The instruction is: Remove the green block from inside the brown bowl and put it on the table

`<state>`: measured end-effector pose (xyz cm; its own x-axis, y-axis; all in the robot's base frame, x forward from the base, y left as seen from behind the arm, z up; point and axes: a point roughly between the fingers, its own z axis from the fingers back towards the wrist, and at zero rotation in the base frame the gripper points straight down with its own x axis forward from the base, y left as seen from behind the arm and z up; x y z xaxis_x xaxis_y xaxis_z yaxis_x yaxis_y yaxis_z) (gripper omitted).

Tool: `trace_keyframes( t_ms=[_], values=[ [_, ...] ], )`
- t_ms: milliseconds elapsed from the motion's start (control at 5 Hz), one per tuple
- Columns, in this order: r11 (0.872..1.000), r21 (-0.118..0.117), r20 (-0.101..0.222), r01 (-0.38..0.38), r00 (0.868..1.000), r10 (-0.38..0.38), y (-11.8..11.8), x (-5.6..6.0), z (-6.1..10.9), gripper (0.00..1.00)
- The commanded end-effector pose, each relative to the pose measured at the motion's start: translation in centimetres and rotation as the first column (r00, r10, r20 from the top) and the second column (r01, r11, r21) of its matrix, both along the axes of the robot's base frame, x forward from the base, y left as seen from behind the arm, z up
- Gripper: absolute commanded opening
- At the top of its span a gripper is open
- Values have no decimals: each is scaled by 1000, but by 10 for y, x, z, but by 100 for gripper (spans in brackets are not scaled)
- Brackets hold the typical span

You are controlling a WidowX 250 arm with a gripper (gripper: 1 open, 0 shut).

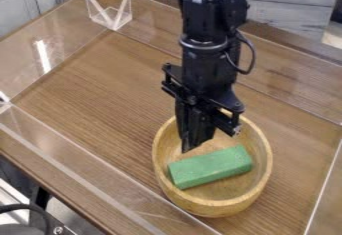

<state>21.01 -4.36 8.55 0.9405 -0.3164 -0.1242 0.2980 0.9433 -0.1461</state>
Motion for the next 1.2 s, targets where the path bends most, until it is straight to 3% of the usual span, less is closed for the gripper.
trace_keyframes(
  t_ms=[0, 400, 1000],
  values=[
    [998, -4, 59, 70, 996, -70, 1, 10, 5, 100],
    [975, 2, 94, 221, 971, -221, -3, 3, -15, 100],
    [956, 18, 135, 293, 947, -293, -10, 3, -46, 100]
  ],
)
